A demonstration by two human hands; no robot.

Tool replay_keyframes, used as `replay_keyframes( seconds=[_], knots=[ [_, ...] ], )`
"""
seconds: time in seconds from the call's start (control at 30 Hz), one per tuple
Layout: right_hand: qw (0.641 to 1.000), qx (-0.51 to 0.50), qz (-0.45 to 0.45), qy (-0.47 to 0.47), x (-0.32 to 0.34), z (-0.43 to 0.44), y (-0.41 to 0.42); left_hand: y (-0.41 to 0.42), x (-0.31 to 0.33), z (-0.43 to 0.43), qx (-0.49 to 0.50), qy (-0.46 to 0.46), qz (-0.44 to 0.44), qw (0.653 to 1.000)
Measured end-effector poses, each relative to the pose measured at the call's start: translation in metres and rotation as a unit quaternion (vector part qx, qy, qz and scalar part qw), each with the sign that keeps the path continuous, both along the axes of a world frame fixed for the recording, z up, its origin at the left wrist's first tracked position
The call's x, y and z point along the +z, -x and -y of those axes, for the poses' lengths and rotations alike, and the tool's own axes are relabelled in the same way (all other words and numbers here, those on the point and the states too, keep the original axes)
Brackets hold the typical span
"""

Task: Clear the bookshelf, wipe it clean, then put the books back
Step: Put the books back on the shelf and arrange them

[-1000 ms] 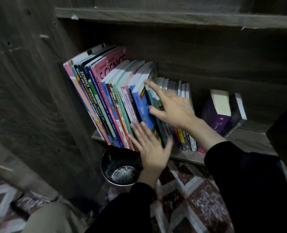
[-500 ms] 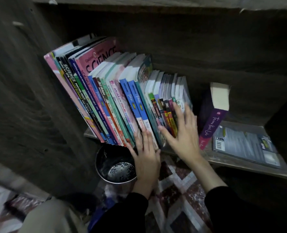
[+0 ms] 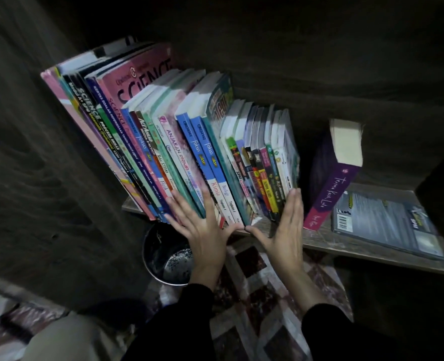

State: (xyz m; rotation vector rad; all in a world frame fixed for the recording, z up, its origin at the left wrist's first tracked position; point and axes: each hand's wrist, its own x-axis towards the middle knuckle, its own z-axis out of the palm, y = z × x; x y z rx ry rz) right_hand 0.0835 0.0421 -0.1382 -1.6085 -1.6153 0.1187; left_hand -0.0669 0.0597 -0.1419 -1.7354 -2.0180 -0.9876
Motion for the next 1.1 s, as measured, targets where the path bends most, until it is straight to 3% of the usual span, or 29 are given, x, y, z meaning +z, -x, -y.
replay_keyframes(
  seconds=[0.3,0.4,0.53,0.6,0.73,0.8,0.93,1.1],
  knots=[
    [1.0,-0.015,0.018,0.008,0.002,-0.003,0.006,0.002,0.009,0.003,-0.008,0.041,-0.026,0.999],
    [1.0,-0.017,0.0,0.007,0.03,-0.003,0.022,0.01,0.029,0.012,-0.04,-0.011,0.021,0.999],
    [0.982,0.054,0.002,-0.183,0.123,-0.023,0.06,0.028,0.096,0.014,-0.121,-0.136,0.085,0.98],
    [0.963,0.126,0.062,-0.231,0.171,-0.039,0.073,0.039,0.131,0.012,-0.14,-0.15,0.084,0.975],
    [0.922,0.268,0.271,-0.071,0.211,-0.062,0.073,0.054,0.168,0.012,-0.146,-0.116,0.087,0.979],
    [0.918,0.297,0.261,-0.031,0.21,-0.065,0.069,0.057,0.175,0.015,-0.153,-0.098,0.095,0.979],
    [0.926,0.287,0.243,-0.041,0.212,-0.057,0.065,0.059,0.185,0.019,-0.194,-0.069,0.084,0.975],
    [0.934,0.285,0.21,-0.042,0.214,-0.05,0.059,0.057,0.198,0.008,-0.153,-0.009,-0.03,0.988]
  ],
)
